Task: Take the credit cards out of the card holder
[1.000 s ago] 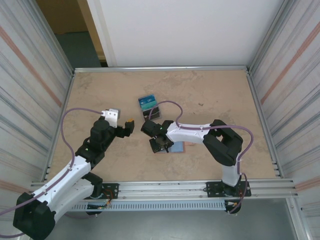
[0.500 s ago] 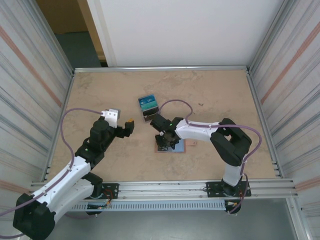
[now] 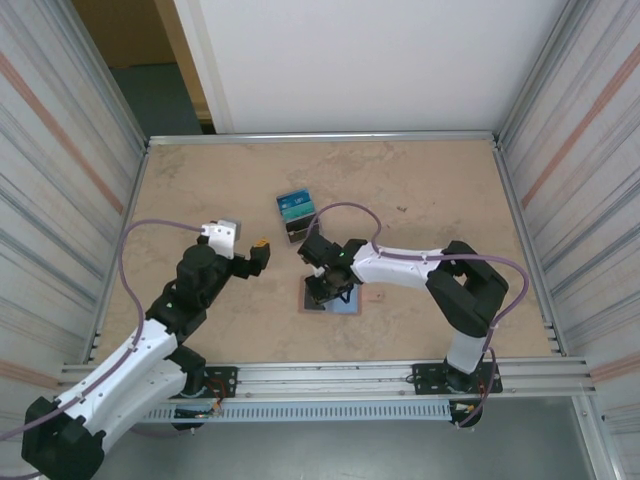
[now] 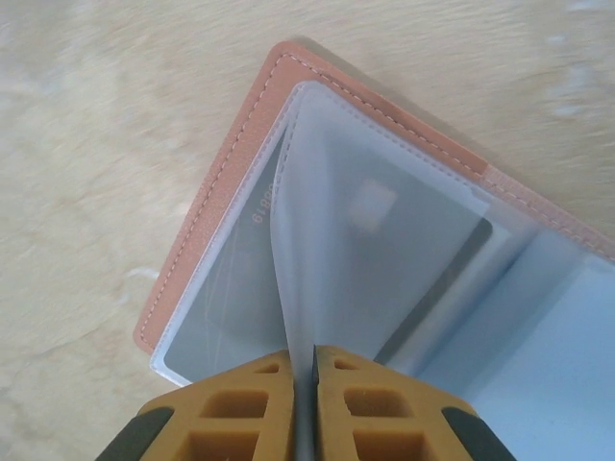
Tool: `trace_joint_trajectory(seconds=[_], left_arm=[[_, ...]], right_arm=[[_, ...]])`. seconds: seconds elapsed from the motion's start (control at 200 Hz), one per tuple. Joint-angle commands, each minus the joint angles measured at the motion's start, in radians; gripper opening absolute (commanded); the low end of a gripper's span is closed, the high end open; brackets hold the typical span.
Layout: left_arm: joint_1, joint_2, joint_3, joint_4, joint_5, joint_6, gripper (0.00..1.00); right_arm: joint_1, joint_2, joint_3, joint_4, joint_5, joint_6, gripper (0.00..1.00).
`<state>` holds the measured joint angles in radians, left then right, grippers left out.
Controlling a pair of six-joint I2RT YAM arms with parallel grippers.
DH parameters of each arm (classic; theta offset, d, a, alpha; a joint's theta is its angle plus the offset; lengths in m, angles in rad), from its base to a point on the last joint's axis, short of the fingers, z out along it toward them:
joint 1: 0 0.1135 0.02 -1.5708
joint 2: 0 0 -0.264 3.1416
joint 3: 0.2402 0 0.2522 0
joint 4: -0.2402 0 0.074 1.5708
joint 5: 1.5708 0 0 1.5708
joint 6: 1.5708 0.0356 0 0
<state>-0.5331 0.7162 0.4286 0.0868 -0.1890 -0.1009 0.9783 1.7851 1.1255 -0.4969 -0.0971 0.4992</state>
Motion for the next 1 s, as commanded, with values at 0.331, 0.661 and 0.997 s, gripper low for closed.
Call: trace_joint_trajectory(seconds=[0.331, 0.661, 0.997], left_arm=[[-0.063, -0.018, -0.012, 0.073, -0.114, 0.049, 0.99], [-0.101, -0.008, 0.019, 0.052, -0.148, 0.090, 0.99], [-0.180, 0.066, 0.078, -0.030, -0.197, 0.130, 0.99]], right_arm=[[0.024, -0.107, -0.046, -0.031, 0.044, -0.062, 0.22], [-0.027, -0.168, -0.126, -0.034, 0.075, 0.007, 0.27], [-0.086, -0.137, -0.177, 0.013, 0.053, 0.030, 0.30]])
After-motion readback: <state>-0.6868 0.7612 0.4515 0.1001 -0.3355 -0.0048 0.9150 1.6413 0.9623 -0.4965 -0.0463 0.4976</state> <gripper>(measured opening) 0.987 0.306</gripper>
